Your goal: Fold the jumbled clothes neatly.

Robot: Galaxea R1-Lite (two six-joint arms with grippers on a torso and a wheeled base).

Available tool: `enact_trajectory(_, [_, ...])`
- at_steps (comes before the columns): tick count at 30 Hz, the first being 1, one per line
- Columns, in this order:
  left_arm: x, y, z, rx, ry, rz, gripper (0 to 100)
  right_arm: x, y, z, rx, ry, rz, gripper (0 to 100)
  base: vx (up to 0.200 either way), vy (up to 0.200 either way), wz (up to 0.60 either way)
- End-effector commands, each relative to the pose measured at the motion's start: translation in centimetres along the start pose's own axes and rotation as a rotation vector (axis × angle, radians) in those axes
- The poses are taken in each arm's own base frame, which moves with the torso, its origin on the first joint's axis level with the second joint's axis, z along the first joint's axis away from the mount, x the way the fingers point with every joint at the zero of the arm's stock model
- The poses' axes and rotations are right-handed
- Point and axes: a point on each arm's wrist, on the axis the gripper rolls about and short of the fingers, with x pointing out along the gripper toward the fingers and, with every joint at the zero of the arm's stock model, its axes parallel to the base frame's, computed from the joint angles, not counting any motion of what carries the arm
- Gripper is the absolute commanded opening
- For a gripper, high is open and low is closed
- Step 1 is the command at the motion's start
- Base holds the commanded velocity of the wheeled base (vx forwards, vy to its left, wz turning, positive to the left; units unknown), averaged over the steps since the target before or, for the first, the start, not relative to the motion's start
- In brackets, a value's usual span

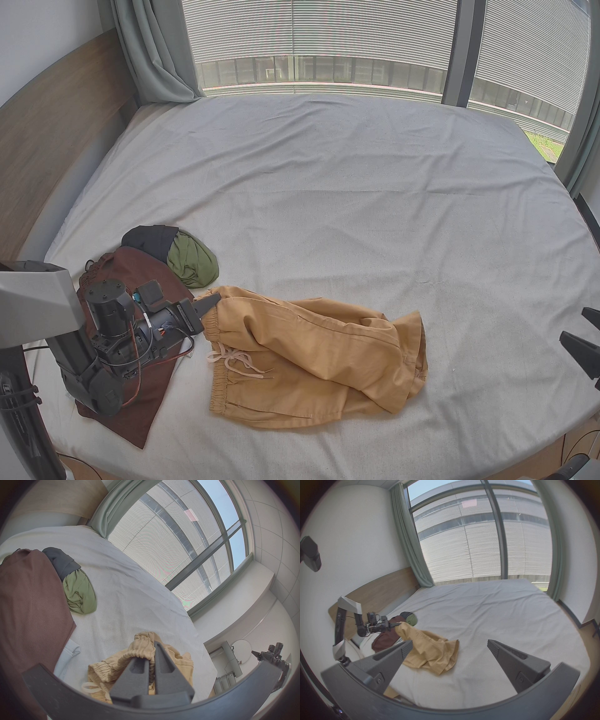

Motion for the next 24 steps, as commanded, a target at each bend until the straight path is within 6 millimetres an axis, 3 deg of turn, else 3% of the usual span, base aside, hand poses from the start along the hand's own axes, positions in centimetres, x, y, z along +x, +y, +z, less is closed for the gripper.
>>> enact_trajectory(1, [-0.2, 0.4, 0.5, 0.007, -0.018, 0.011, 0, 2.9, -0.7, 1.2, 0.055, 0.092, 0.066, 100, 0.0, 0.0, 0.0])
enact_trajectory(10, [-0.5, 0.4, 0.3, 0.004, -0.009, 0.017, 0, 6.3, -1.3, 2.3, 0.108, 0.19, 0.193, 100, 0.0, 0.0, 0.0])
enact_trajectory(24, [-1.2, 2.0, 0.0, 0.056, 0.042, 0.013, 0, 9.0, 1.0, 1.8, 0.256, 0.221, 0.388, 100, 0.0, 0.0, 0.0])
